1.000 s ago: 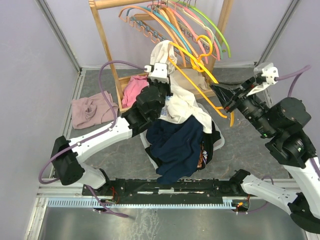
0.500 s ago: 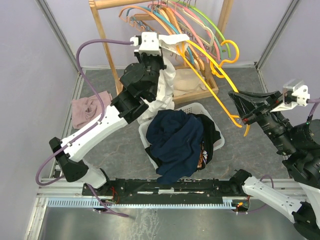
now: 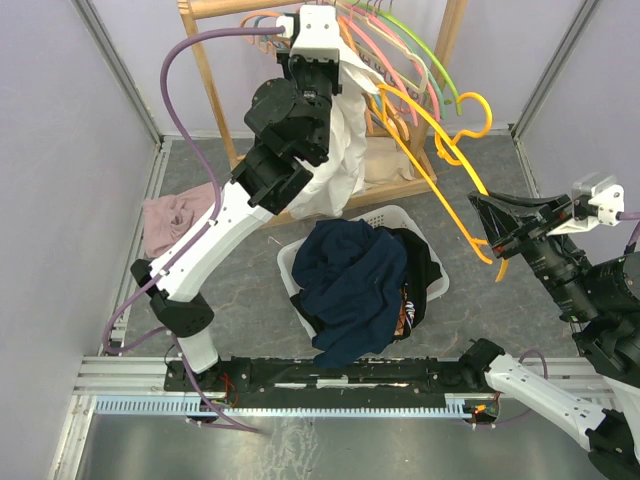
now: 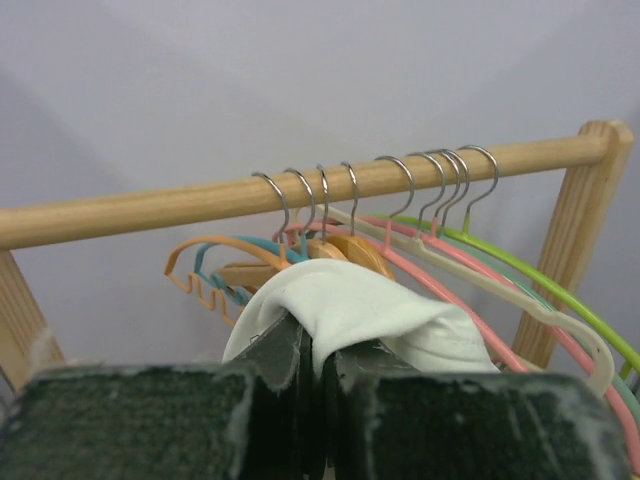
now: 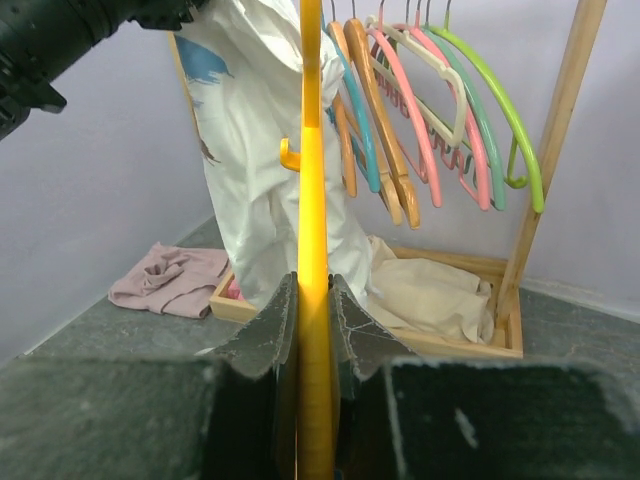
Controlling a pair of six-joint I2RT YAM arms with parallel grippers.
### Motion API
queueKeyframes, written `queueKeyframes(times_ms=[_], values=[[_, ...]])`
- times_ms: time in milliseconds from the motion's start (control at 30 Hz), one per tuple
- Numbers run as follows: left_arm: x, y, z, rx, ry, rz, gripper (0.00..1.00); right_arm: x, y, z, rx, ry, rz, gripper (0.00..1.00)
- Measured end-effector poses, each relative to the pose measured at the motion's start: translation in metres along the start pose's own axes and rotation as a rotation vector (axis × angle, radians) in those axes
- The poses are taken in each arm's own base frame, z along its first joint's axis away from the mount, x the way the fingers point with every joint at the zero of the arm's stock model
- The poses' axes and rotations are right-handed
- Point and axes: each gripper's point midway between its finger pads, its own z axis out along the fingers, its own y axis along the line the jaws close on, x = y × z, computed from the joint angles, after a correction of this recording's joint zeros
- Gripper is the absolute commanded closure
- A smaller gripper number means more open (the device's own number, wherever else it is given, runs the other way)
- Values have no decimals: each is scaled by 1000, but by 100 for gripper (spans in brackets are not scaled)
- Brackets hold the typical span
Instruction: Remove the t-shirt from the hanger
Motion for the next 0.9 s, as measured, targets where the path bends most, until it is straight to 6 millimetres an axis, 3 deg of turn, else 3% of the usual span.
queueKeyframes(times_ms=[133,267,433,600,667,767,900], values=[[-15,9,5,-43,-16,33,97,2,-1,-3,2,-1,0,98],[-4,10,6,-64,14,81,97,-3,-3,-13,5,-25,1,98],[35,-1,4,-51,86,158,97,-9,-5,-20,7,-46,-4,98],[90,-19,-2,2,189,246,97,-9,-3,-16,-2,-39,-8,98],[102,-22,-5,15,219,271,97,-11,0,-13,-15,-39,-8,98],[104,-21,-6,14,231,282,97,-14,4,-10,-34,-41,-7,98],[90,-18,0,-8,214,261,97,-20,6,-13,-48,-55,-5,98]])
